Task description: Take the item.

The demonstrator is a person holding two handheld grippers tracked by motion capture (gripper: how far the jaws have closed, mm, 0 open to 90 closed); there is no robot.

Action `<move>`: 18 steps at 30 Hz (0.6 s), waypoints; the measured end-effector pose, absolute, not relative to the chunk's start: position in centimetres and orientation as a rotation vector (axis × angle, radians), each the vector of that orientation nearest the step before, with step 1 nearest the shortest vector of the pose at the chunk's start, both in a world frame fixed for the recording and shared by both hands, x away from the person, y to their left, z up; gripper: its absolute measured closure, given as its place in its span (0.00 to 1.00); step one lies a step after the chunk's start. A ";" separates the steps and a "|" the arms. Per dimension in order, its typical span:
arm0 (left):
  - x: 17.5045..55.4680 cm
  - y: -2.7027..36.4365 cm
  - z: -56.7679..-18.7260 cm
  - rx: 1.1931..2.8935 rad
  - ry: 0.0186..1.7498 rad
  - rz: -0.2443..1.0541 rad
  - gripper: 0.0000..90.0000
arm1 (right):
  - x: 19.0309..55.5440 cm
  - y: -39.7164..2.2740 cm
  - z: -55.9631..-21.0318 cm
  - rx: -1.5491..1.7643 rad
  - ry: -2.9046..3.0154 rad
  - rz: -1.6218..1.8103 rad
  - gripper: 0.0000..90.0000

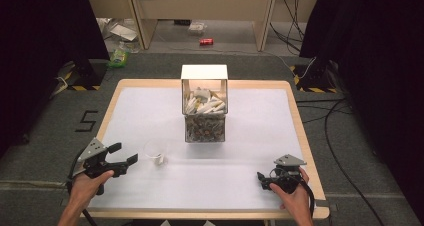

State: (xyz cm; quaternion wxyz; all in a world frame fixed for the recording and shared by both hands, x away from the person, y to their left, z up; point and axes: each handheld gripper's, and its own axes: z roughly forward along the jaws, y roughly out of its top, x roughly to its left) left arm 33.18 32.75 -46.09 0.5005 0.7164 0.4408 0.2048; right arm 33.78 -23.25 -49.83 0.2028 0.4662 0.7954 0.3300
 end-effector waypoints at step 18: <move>32.0 32.5 -48.2 1.791 1.081 0.482 0.17 | 33.8 -23.2 -49.8 1.301 2.219 0.920 0.07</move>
